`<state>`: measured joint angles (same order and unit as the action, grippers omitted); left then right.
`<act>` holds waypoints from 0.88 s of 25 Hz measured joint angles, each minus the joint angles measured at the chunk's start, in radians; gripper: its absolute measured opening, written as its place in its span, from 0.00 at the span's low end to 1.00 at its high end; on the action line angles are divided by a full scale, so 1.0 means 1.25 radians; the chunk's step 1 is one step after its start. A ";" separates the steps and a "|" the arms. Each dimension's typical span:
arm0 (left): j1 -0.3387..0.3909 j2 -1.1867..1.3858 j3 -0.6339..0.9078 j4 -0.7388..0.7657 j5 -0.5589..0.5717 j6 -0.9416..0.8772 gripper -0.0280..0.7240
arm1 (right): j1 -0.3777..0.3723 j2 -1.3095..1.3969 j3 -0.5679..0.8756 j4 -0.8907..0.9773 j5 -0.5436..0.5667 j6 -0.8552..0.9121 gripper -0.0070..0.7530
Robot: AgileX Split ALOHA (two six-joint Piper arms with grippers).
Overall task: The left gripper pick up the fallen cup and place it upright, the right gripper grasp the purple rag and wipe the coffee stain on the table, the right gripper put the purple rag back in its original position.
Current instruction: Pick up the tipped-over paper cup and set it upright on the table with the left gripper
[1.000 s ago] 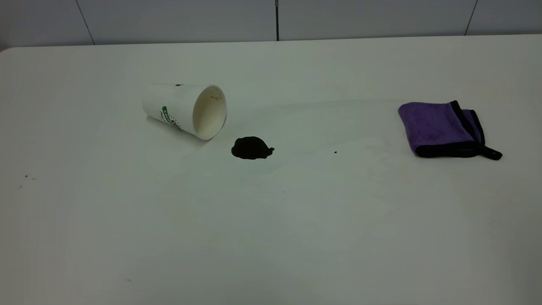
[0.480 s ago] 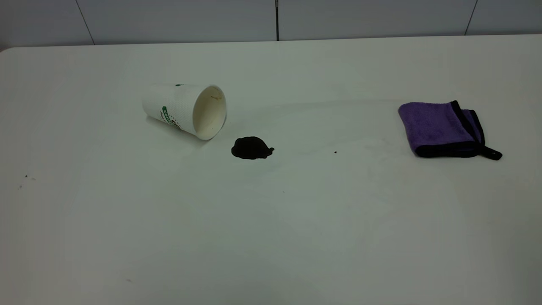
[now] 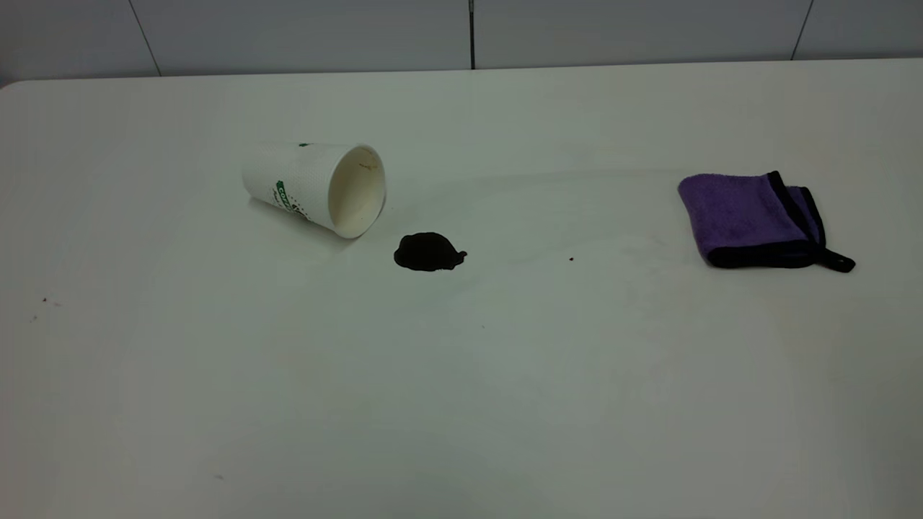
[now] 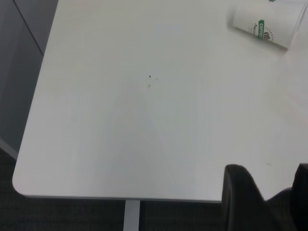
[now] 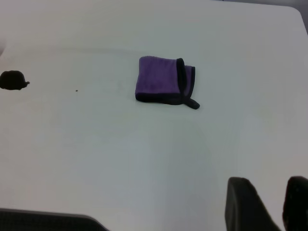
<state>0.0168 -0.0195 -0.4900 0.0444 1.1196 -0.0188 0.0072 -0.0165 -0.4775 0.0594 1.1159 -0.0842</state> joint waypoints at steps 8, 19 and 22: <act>0.000 0.000 0.000 0.000 0.000 0.000 0.41 | 0.000 0.000 0.000 0.000 0.000 0.000 0.32; 0.000 0.387 -0.143 0.113 -0.060 -0.042 0.47 | 0.000 0.000 0.000 0.000 0.000 0.000 0.32; 0.000 0.547 -0.196 0.144 -0.107 -0.042 0.64 | 0.000 0.000 0.000 0.000 0.000 0.000 0.32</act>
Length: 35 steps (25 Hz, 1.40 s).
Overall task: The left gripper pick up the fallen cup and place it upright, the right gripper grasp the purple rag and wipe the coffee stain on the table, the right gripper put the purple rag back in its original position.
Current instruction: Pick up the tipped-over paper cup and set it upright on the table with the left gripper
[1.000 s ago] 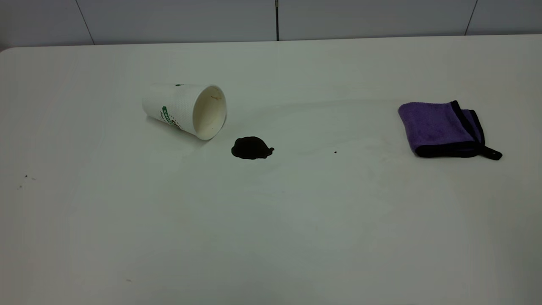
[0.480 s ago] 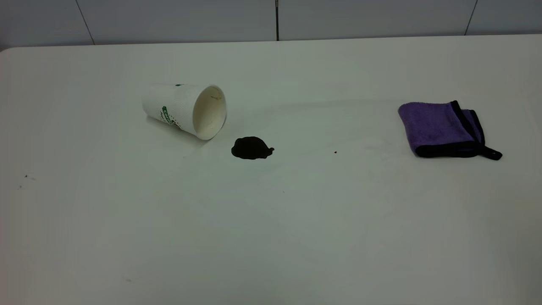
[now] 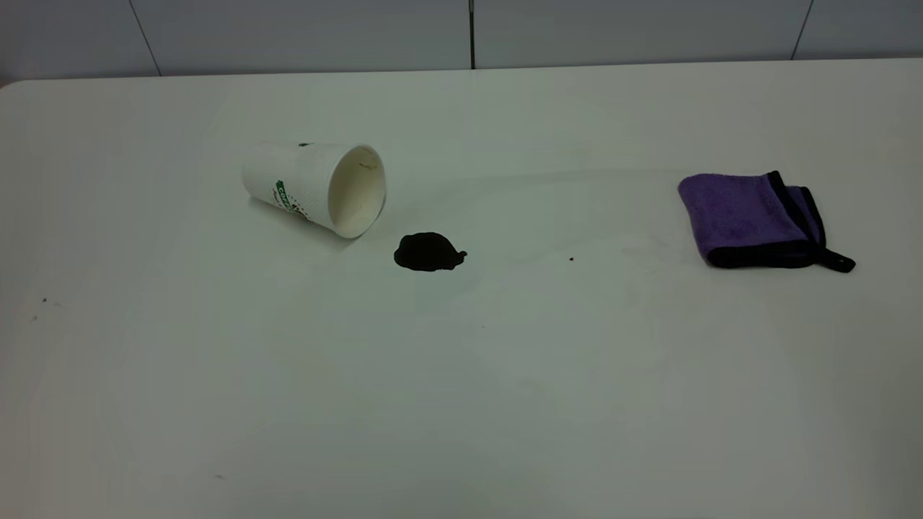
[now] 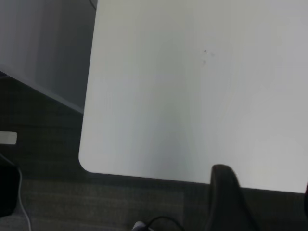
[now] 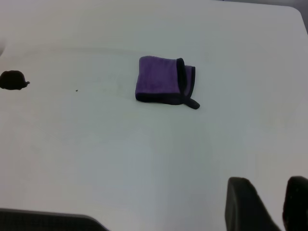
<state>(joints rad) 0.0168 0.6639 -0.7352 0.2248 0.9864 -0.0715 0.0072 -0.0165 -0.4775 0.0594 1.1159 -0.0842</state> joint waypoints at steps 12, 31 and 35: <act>-0.232 0.554 -0.201 0.186 -0.126 -0.131 0.98 | 0.000 0.000 0.000 0.000 0.000 0.000 0.32; -0.539 1.300 -0.626 0.492 -0.172 -0.421 0.93 | 0.000 0.000 0.000 0.000 0.001 0.000 0.32; -0.539 1.395 -0.704 0.545 -0.176 -0.440 0.93 | 0.000 0.000 0.000 0.000 0.001 0.000 0.32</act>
<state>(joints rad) -0.6564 2.4073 -1.6148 0.9063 0.7661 -0.6211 0.0072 -0.0165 -0.4775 0.0594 1.1167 -0.0842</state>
